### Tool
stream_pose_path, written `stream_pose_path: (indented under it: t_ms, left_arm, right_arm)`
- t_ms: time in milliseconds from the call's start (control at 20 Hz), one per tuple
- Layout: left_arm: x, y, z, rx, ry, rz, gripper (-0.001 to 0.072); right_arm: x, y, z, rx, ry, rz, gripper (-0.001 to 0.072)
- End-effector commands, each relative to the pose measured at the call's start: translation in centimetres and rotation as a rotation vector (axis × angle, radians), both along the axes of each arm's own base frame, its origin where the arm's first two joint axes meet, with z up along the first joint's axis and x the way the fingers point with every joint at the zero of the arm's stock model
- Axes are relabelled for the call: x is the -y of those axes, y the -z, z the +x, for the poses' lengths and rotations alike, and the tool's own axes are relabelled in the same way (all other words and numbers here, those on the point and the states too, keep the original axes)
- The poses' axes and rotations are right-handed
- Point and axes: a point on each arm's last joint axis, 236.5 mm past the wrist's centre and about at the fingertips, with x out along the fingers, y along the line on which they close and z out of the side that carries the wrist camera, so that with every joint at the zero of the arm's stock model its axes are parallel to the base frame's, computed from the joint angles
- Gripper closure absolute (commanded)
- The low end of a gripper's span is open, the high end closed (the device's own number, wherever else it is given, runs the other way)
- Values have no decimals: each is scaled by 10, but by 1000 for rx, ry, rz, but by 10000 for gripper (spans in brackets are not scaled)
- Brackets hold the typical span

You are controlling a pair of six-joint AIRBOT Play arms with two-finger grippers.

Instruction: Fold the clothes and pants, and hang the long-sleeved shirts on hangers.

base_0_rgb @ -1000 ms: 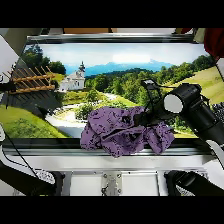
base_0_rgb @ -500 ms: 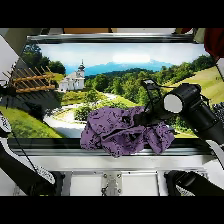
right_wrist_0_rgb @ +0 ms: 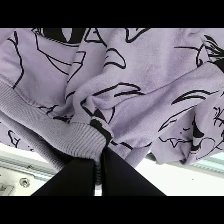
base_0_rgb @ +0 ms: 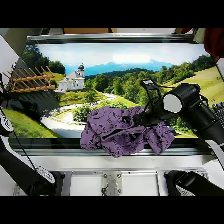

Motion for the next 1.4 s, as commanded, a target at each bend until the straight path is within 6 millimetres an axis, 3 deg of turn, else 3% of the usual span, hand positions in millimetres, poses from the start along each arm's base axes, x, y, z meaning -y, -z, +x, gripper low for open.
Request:
stream_pose_path:
  t_ms: [0, 200, 300, 450, 550, 850, 1000, 1200, 1350]
  left_arm:
    - [-1, 2, 4, 19, 6, 5, 12]
    - [-2, 0, 7, 31, 9, 10, 14]
    - [-2, 0, 7, 30, 9, 10, 322]
    - [-2, 0, 7, 30, 8, 10, 353]
    - [-2, 0, 6, 27, 8, 8, 674]
    - [-1, -1, 4, 18, 3, 3, 692]
    - [0, -16, 1, 24, -7, 4, 692]
    - [1, -62, -3, 73, -54, 10, 694]
    - [1, -110, -3, 138, -64, 42, 694]
  right_arm:
    - [0, 0, 0, -1, 0, -1, 684]
    - [0, 0, 0, -1, 0, -1, 684]
    - [0, 0, 0, -1, 0, -1, 684]
    - [0, 0, 0, -1, 0, -1, 684]
    - [0, 0, 0, -1, 0, -1, 684]
    - [0, 0, 0, -1, 0, -1, 684]
    - [0, 0, 0, -1, 0, -1, 684]
    - [0, 0, 0, -1, 0, -1, 684]
    - [0, 0, 0, -1, 0, -1, 684]
